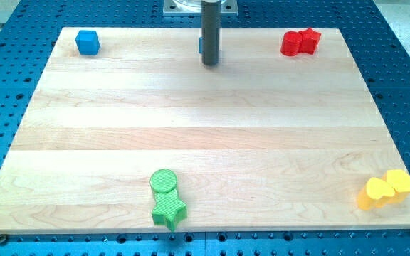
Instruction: Move the blue blocks to the top left
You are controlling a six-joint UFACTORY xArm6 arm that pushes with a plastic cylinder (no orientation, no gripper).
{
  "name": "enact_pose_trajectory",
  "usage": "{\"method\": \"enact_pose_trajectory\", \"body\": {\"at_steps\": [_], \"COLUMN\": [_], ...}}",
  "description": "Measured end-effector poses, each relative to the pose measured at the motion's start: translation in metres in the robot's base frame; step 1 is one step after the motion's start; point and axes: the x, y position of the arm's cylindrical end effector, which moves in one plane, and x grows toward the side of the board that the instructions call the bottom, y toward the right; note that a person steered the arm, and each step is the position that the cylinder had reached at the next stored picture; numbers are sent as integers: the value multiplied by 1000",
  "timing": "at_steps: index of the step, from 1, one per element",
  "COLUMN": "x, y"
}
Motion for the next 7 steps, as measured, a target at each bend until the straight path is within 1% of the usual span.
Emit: {"method": "enact_pose_trajectory", "body": {"at_steps": [1, 2, 4, 5, 6, 7], "x": [-10, -38, -44, -45, -41, -28], "y": [38, 21, -115, -173, -179, -180]}}
